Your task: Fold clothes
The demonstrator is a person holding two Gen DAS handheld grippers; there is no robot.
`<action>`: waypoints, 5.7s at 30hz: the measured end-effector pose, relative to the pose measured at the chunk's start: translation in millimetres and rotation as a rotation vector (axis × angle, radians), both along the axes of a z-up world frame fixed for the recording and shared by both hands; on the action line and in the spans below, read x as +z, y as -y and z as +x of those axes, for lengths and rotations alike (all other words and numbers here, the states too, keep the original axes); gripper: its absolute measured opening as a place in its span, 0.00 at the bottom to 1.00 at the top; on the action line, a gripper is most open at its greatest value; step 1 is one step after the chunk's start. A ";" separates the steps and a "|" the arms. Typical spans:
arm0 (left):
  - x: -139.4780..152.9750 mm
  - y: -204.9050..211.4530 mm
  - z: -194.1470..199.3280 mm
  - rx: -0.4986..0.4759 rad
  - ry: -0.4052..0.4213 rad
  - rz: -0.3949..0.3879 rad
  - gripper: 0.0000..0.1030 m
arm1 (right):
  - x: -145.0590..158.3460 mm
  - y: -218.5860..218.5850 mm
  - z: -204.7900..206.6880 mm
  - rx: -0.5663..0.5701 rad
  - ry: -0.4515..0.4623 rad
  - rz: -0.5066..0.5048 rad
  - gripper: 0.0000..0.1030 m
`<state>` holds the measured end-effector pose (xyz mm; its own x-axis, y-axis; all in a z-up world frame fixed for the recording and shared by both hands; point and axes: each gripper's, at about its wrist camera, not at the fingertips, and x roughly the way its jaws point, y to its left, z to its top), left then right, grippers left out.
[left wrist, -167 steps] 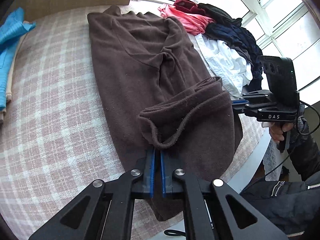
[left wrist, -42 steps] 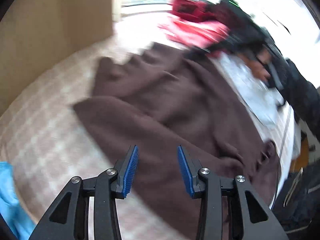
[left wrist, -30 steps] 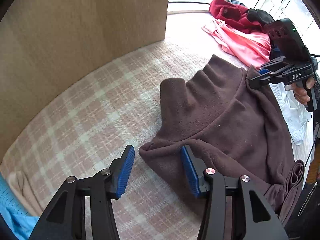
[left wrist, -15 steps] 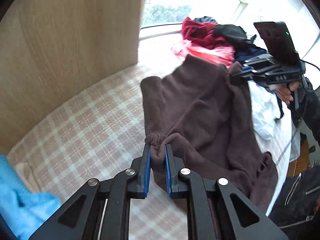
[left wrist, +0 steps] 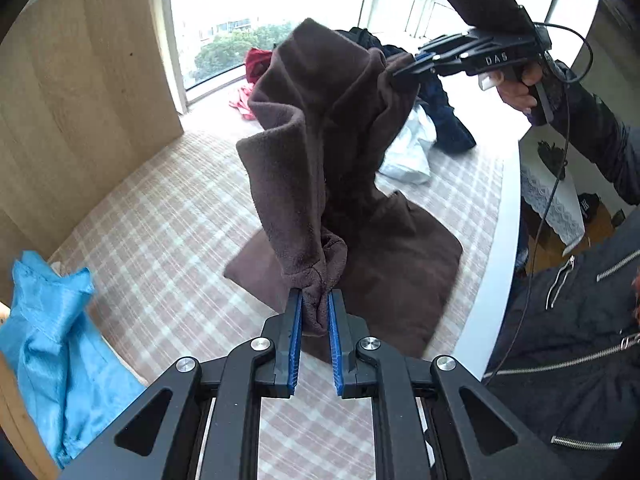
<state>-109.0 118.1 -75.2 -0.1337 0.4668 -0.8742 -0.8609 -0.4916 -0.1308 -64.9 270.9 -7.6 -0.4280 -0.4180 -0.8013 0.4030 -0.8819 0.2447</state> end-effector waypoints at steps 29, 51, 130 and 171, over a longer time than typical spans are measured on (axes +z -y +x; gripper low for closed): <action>-72.0 -67.1 72.6 -0.332 -0.164 -0.191 0.27 | -79.9 44.5 136.6 0.098 -0.122 0.366 0.37; -73.9 -44.6 43.7 -0.263 0.191 -0.145 0.12 | -135.9 38.3 98.2 0.202 0.159 0.339 0.18; -74.2 -199.1 -25.8 -0.007 0.178 -0.141 0.05 | -167.1 -92.0 -74.2 -0.260 0.506 -0.298 0.25; -64.9 -208.0 13.4 -0.070 0.248 0.058 0.06 | -164.2 -60.7 -84.3 -0.326 0.363 0.017 0.01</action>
<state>-95.6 326.1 -140.2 0.1156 0.5176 -0.8478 -0.8305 -0.4178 -0.3684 -149.2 331.6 -171.9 -0.2263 -0.2943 -0.9285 -0.0037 -0.9530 0.3030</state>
